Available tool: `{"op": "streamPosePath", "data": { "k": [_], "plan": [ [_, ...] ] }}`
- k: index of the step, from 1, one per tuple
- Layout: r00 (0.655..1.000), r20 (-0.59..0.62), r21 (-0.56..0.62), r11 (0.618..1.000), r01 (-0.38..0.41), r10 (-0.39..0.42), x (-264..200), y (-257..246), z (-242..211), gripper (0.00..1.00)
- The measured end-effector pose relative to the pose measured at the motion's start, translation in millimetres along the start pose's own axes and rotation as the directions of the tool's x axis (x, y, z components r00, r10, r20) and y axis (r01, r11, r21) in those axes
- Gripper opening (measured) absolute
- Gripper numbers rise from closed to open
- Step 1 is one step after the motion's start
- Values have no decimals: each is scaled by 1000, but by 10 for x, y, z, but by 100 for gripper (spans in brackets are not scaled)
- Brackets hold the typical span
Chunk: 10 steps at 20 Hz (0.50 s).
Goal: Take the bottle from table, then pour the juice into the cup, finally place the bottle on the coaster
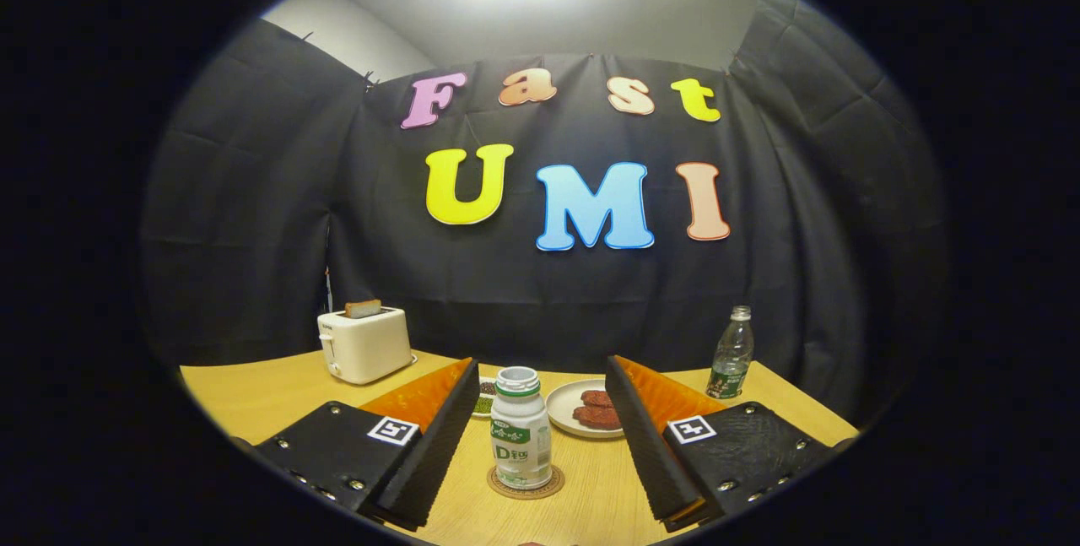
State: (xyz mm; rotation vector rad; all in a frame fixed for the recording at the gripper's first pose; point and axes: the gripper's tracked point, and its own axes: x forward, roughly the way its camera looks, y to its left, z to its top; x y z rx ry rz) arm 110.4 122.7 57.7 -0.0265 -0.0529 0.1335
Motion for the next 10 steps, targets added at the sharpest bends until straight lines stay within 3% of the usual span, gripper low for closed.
{"op": "streamPosePath", "data": {
  "k": [5, 10],
  "plan": [
    [999, 20, -26, 999, 26, -25, -145, -161, 559, 92],
    [999, 21, -40, 998, 40, -39, -290, -249, 706, 92]
  ]
}}
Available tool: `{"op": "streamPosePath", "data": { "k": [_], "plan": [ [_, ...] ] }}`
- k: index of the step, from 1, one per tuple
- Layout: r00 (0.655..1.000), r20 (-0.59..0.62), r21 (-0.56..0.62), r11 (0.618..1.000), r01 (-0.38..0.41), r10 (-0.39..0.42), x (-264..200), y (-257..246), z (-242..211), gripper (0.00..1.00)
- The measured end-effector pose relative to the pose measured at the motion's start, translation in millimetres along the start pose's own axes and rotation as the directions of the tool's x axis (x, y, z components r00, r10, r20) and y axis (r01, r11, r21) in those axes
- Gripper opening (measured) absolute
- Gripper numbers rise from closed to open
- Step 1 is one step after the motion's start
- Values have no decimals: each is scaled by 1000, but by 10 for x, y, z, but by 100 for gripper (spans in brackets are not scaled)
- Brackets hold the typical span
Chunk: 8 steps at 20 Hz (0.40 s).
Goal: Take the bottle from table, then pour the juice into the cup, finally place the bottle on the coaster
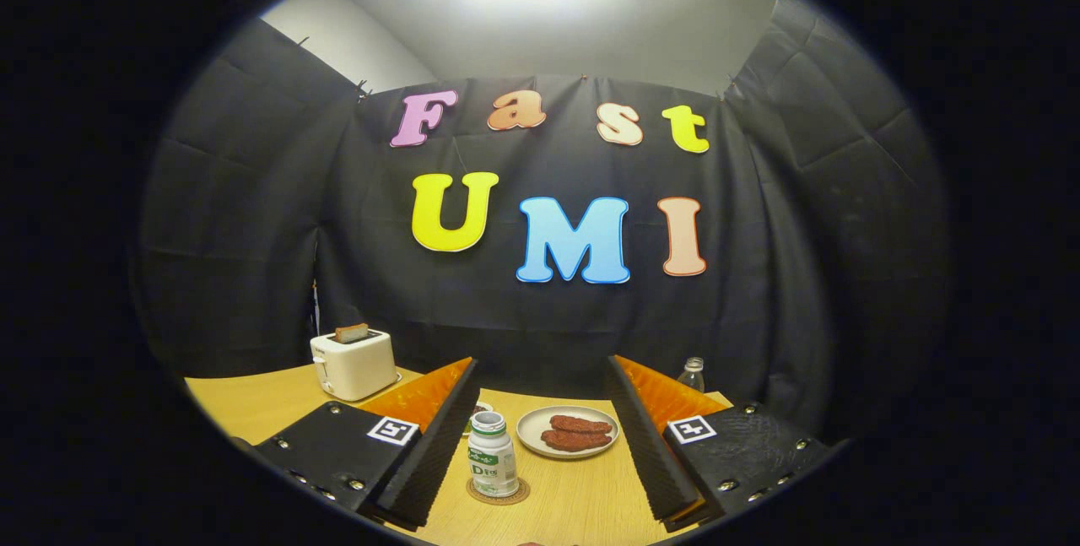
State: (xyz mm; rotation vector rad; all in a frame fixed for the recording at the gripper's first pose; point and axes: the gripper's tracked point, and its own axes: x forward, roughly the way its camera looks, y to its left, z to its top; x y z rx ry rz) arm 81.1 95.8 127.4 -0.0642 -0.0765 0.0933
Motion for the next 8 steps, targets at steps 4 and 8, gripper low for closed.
{"op": "streamPosePath", "data": {
  "k": [4, 8],
  "plan": [
    [999, -23, 10, 1000, -28, 28, -89, -59, -219, 92],
    [999, -29, 13, 999, -37, 37, -274, -393, -741, 92]
  ]
}}
